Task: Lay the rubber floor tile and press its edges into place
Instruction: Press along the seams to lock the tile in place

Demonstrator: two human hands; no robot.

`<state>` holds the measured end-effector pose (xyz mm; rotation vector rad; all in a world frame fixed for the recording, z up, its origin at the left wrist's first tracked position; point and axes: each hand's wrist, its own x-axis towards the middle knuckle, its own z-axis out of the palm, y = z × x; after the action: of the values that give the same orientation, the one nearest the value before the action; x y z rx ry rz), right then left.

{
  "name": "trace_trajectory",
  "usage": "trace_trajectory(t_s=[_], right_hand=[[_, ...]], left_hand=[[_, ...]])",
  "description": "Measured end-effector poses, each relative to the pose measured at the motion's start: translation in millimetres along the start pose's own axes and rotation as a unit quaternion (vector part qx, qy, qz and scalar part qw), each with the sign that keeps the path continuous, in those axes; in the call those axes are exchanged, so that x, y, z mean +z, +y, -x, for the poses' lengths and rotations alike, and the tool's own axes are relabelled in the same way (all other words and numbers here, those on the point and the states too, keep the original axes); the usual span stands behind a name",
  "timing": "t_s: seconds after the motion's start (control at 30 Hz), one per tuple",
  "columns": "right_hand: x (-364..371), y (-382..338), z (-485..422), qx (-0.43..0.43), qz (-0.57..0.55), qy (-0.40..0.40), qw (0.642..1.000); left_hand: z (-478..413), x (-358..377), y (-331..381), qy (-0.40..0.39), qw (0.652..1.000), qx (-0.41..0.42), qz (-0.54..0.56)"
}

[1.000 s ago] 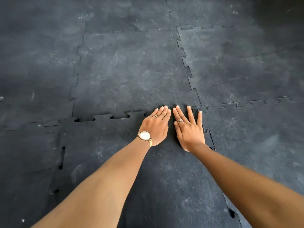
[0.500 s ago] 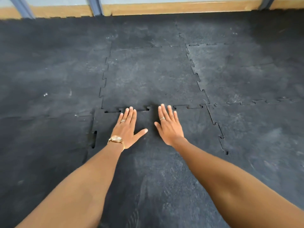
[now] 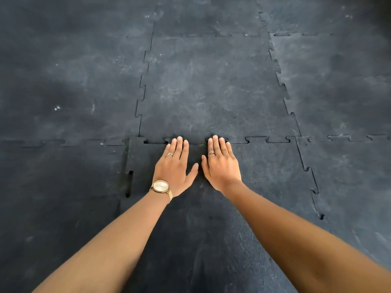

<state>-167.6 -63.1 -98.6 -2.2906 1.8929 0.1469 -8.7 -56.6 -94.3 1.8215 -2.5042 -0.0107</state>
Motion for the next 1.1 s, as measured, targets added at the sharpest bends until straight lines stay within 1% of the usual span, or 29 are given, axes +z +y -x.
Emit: trace_trajectory(t_s=[0.17, 0.23, 0.3, 0.37, 0.47, 0.57, 0.67, 0.73, 0.77, 0.83, 0.87, 0.93, 0.97, 1.0, 1.03, 1.07, 1.1], right_hand=[[-8, 1, -11, -0.014, 0.040, -0.035, 0.998], [-8, 2, -11, -0.018, 0.055, -0.040, 0.998], [-8, 2, -10, -0.015, 0.066, -0.038, 0.997], [-7, 1, -11, -0.008, 0.069, -0.029, 0.997], [-9, 0, -9, -0.001, 0.078, -0.027, 0.997], [-15, -4, -5, 0.005, 0.091, -0.027, 0.995], [-24, -12, -3, 0.025, 0.092, -0.037, 0.995], [-25, -15, -2, 0.030, 0.090, -0.036, 0.995], [-25, -16, -1, 0.036, 0.091, -0.034, 0.995], [-28, -21, 1, 0.060, 0.080, -0.051, 0.994], [-29, -26, 4, 0.083, 0.069, -0.065, 0.992], [-35, -41, 9, 0.126, 0.043, -0.095, 0.987], [-37, -53, 10, 0.119, 0.029, -0.104, 0.987], [-38, -69, 10, 0.083, 0.019, -0.101, 0.991], [-37, -85, 10, 0.029, 0.007, -0.101, 0.994], [-37, -102, 10, -0.023, -0.017, -0.114, 0.993], [-37, -117, 10, -0.048, -0.049, -0.135, 0.989]], left_hand=[[-11, -6, -4, 0.022, 1.000, -0.014, 0.007], [-11, -1, -4, 0.048, 0.999, -0.005, -0.005], [-11, 2, -5, 0.079, 0.997, -0.011, 0.013], [-10, 3, -7, 0.090, 0.994, -0.033, 0.045], [-9, -3, -8, 0.067, 0.992, -0.061, 0.083], [-6, -6, -11, 0.032, 0.993, -0.069, 0.087], [-3, -9, -11, -0.005, 0.996, -0.023, 0.081], [5, -8, -17, -0.029, 0.999, 0.013, 0.030], [12, -8, -24, -0.029, 1.000, -0.001, 0.008], [28, -10, -43, -0.026, 0.996, -0.083, -0.006], [37, -11, -51, -0.029, 0.993, -0.110, -0.011], [46, -11, -59, -0.027, 0.990, -0.136, -0.022], [46, -12, -59, -0.019, 0.989, -0.146, -0.025], [45, -13, -59, -0.015, 0.988, -0.154, -0.025], [44, -14, -58, -0.019, 0.987, -0.158, -0.023], [44, -14, -58, -0.030, 0.987, -0.157, -0.017], [44, -14, -59, -0.038, 0.987, -0.156, -0.011]])
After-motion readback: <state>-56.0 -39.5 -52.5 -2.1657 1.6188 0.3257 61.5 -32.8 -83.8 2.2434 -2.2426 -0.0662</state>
